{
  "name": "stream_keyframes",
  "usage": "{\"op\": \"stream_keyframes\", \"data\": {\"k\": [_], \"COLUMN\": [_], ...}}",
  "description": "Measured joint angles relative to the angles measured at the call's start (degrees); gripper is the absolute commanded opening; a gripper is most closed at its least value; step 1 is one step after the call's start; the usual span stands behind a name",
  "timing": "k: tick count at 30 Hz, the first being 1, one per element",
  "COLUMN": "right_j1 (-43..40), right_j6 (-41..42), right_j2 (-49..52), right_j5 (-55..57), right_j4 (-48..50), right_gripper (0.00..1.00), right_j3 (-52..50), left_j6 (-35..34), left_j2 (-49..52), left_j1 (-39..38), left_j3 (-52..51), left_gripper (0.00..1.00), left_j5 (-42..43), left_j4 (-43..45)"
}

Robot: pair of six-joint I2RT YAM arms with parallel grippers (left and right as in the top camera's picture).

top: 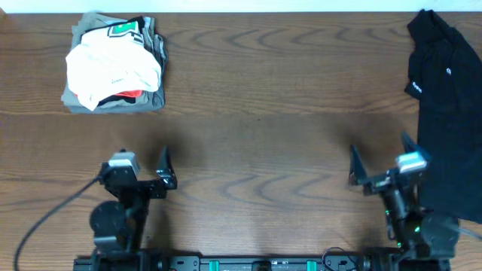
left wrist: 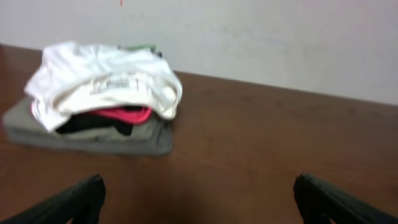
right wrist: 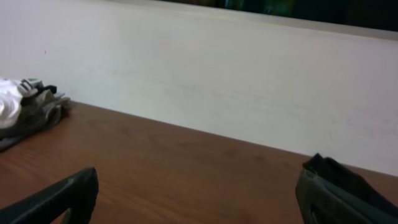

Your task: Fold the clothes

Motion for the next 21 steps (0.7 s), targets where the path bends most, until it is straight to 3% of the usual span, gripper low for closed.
{"op": "stream_keyframes", "data": {"k": [10,17,21], "right_j1": [0.0,0.0,0.0], "right_j6": [0.4,0.6,0.6], "right_j2": [34.2,59.1,71.8], "right_j5": [-2.2,-2.6,-2.7], "right_j4": [-16.8,-33.5,-38.2], "right_gripper": [0.99,0.99,0.99], "right_j3": [30.7,55.3,67.1], "left_j6": [0.2,1.3,2.0], "left_j2": [31.2,53.3,64.9], "left_j1": [0.0,0.0,-0.7], "left_j3": [27.6,49.9,61.0], "left_gripper": [0.98,0.98,0.98], "left_j5": [0.2,0.2,0.4], "left_j4": [-15.1,-32.2,-40.2]}}
